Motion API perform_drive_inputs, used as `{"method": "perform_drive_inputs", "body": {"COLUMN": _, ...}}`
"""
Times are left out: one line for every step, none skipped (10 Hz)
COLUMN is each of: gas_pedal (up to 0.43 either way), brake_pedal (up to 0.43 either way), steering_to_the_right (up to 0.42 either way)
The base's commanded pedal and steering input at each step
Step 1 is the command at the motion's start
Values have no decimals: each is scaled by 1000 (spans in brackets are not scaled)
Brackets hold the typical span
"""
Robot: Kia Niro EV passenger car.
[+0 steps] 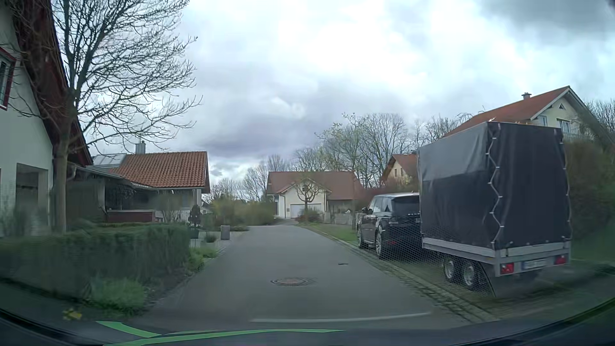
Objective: Follow the waypoints while adhering to traffic rules and regulations
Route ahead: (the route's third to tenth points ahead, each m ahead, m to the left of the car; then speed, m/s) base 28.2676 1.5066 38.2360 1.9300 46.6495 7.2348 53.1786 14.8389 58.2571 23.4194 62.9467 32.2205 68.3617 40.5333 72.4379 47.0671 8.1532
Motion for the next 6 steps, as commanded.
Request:
{"method": "perform_drive_inputs", "body": {"gas_pedal": 130, "brake_pedal": 0, "steering_to_the_right": -23}}
{"method": "perform_drive_inputs", "body": {"gas_pedal": 130, "brake_pedal": 0, "steering_to_the_right": -23}}
{"method": "perform_drive_inputs", "body": {"gas_pedal": 130, "brake_pedal": 0, "steering_to_the_right": -22}}
{"method": "perform_drive_inputs", "body": {"gas_pedal": 130, "brake_pedal": 0, "steering_to_the_right": -21}}
{"method": "perform_drive_inputs", "body": {"gas_pedal": 130, "brake_pedal": 0, "steering_to_the_right": -20}}
{"method": "perform_drive_inputs", "body": {"gas_pedal": 130, "brake_pedal": 0, "steering_to_the_right": -19}}
